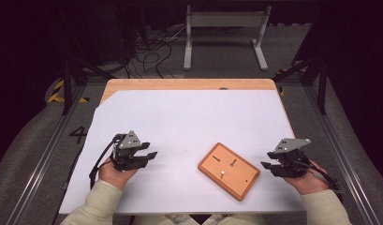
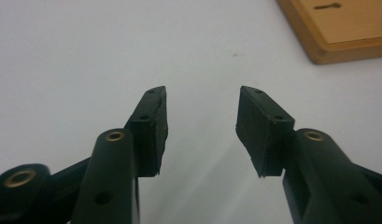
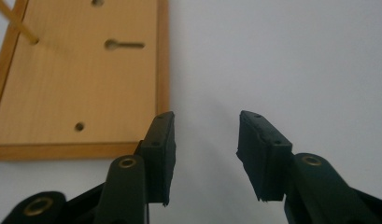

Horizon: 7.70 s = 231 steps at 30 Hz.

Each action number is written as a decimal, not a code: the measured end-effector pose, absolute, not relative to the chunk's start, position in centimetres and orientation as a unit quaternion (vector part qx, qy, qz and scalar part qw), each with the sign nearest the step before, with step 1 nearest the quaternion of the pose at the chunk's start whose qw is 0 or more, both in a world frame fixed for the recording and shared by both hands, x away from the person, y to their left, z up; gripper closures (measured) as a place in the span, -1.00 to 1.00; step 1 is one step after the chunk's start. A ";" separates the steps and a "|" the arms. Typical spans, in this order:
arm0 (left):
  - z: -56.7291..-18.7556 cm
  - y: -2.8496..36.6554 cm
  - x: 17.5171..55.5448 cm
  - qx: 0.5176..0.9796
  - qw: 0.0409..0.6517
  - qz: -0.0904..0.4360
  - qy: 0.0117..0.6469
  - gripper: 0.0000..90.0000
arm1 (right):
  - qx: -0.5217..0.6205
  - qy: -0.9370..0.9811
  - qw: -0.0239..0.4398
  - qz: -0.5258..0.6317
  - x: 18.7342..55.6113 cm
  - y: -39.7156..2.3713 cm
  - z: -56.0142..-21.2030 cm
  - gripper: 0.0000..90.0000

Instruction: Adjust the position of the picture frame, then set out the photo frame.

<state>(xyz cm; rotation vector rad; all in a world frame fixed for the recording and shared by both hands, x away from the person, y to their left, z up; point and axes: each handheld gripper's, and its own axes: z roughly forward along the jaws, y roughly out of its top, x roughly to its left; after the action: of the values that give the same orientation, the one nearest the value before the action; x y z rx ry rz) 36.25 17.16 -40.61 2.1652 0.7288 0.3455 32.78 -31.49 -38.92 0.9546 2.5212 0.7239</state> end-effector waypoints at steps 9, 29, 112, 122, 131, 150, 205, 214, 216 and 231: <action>-40.9 17.2 36.7 0.853 0.411 0.118 0.301 0.24 | 0.298 0.920 0.147 0.209 31.9 -30.3 -38.9 0.64; -41.4 16.7 37.4 0.855 0.420 0.089 0.291 0.23 | 0.282 0.947 0.073 0.139 31.6 -28.7 -41.4 1.00; -42.4 16.6 38.7 0.855 0.414 0.064 0.305 0.25 | 0.154 0.941 0.051 0.296 32.9 -15.3 -43.9 1.00; -42.5 16.6 38.7 0.856 0.412 0.060 0.307 0.24 | 0.203 0.933 0.073 0.289 34.5 -17.5 -43.7 1.00; -42.6 16.5 38.7 0.857 0.409 0.058 0.308 0.23 | 0.239 0.921 0.092 0.294 35.8 -19.3 -43.5 1.00; -42.6 16.5 38.8 0.858 0.409 0.053 0.307 0.23 | 0.263 0.902 0.105 0.325 36.1 -20.2 -42.5 1.00; -40.5 13.6 45.5 0.821 0.447 0.041 0.352 0.04 | 0.164 0.913 0.076 0.365 41.4 -15.3 -42.0 0.49; -40.8 13.7 45.6 0.824 0.444 0.026 0.350 0.00 | 0.146 0.925 0.083 0.341 41.2 -15.0 -42.4 0.84; -40.8 13.5 45.6 0.825 0.445 0.023 0.349 -0.03 | 0.141 0.927 0.090 0.337 41.1 -14.9 -42.4 0.85; -40.8 13.6 45.4 0.827 0.443 0.020 0.346 -0.09 | 0.129 0.928 0.164 0.309 39.3 -14.2 -42.6 0.84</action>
<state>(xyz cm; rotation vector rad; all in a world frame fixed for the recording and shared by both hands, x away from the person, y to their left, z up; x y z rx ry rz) 45.40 13.56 -40.78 2.0504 0.8588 0.0498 39.26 -14.16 -42.64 0.3687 2.6449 0.8822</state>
